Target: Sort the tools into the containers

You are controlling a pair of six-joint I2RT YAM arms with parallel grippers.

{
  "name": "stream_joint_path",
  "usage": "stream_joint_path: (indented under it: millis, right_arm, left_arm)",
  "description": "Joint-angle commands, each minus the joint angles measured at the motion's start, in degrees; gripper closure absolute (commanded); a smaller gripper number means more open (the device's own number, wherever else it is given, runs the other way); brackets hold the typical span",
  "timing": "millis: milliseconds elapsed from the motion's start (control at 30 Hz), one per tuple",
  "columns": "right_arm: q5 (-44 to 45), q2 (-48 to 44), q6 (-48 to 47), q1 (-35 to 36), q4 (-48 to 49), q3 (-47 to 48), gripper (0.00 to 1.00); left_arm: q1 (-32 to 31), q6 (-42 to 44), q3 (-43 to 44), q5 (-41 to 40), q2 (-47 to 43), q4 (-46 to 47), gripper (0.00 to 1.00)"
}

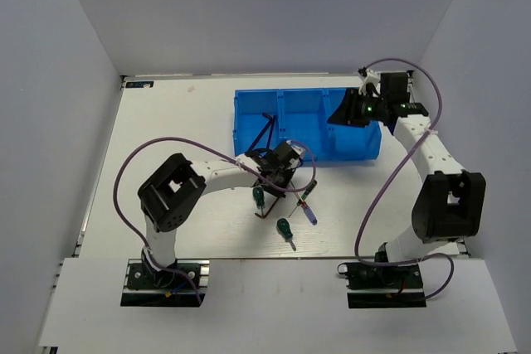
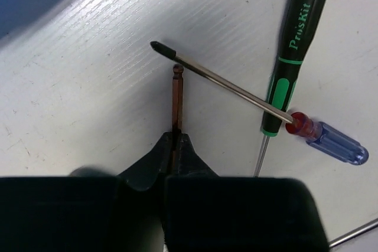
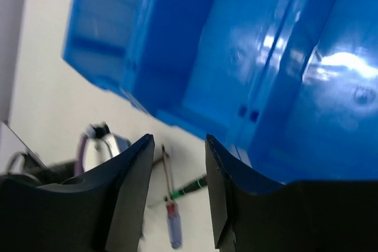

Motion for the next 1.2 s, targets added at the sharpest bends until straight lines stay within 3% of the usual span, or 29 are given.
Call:
stream_joint_path:
  millis: [0,100,333,400,433,467,567,733,833,933,1033,1100,1167]
  right_arm:
    - [-1.9,-7.7,-9.0,-0.3,-2.2,-7.3,0.54]
    - [-1.0,-12.7,-12.4,-1.0,-3.4,-12.1,0.55]
    - [0.0,-20.3,-16.0,-3.2,-4.9,-21.8,0.64]
    - [-0.6,-21.6,-19.1,-3.4,-5.9,-23.4,0.81]
    - [-2.7,-22.0,-20.4,-3.4,-7.0,-23.9,0.98]
    - [-3.5,-22.0,-23.2,-3.5,-8.3,-24.8,1.00]
    - [-6.5,-22.2,-28.3,-3.6,-10.9,-25.5,1.00]
    - [-7.0,-21.8,-28.6,-3.7,-11.3,-26.3,1.00]
    - [-6.7,-21.8,-29.1,-3.7,-11.4,-26.5,1.00]
    - [-6.7,-21.3,-28.6,-3.6,-11.5,-27.1,1.00]
    - [-7.3,-20.6,-28.4,-3.6,-12.0,-27.8,0.85]
    - [-7.4,-20.5,-28.2,-3.6,-12.1,-28.3,0.84]
    - [-7.4,-20.6,-28.3,-3.6,-12.3,-28.6,0.82]
  left_arm:
    - [-1.5,-0.1,1.8,-5.0,3.5,-5.9,0.94]
    - [-2.2,-0.1,5.6,-7.7,4.1,-9.1,1.00]
    - [-1.6,-0.7,13.8,-10.6,-5.0,-12.8,1.00]
    - [-1.1,-0.7,15.4,-12.0,-8.0,-12.8,1.00]
    - [-1.1,-0.7,16.1,-13.2,-8.5,-13.9,1.00]
    - [-0.5,-0.7,18.0,-14.9,-8.5,-15.6,1.00]
    - [0.1,-1.2,20.0,-17.4,-9.0,-16.7,1.00]
    - [1.7,-1.7,20.5,-19.1,-10.3,-17.0,1.00]
    - [2.3,-0.5,19.9,-14.9,-10.3,-15.8,1.00]
    - [2.3,0.6,17.7,-10.1,-7.5,-15.1,0.89]
    - [1.7,1.1,12.6,-6.5,-6.3,-11.0,0.68]
    - [1.7,1.1,8.5,-3.8,-6.8,-6.2,0.56]
    - [1.7,1.1,7.0,-2.1,-6.8,-4.3,0.54]
